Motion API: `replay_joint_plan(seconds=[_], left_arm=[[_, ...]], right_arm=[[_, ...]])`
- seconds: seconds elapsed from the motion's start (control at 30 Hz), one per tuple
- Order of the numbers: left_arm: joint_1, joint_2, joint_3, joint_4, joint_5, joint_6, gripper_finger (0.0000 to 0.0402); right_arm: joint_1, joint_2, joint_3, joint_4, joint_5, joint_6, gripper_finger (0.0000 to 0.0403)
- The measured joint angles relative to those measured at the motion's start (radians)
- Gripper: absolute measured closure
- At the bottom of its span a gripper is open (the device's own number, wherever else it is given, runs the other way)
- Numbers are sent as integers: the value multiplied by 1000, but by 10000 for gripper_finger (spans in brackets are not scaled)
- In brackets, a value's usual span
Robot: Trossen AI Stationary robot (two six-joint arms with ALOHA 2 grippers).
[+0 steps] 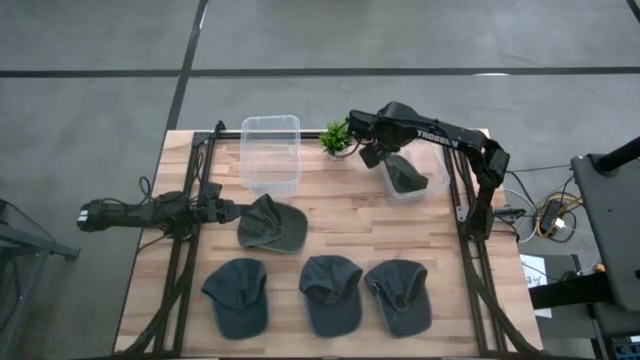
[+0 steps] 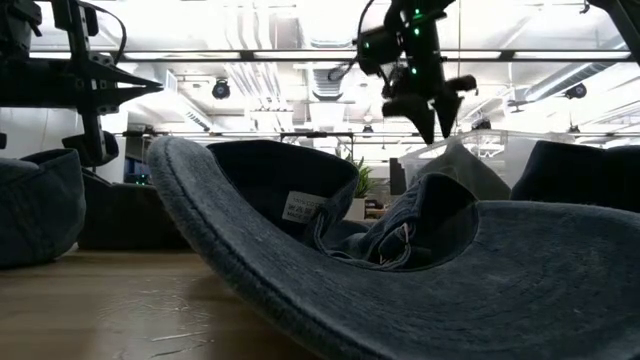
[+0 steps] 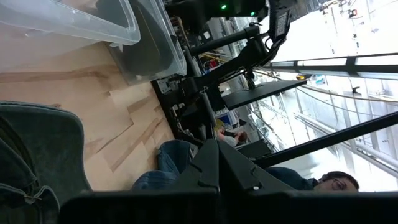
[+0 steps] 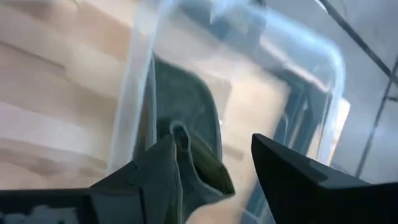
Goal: Pick & Place hat
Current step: Put the left blue cap into the left transparent bin
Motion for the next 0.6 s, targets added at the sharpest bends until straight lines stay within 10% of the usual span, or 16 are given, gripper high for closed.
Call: replay_joint_plan(seconds=[0.6], left_arm=[[0,0,0,-2,0,3,401]], right_arm=[[153,-1,422,199,-30,-170,193]])
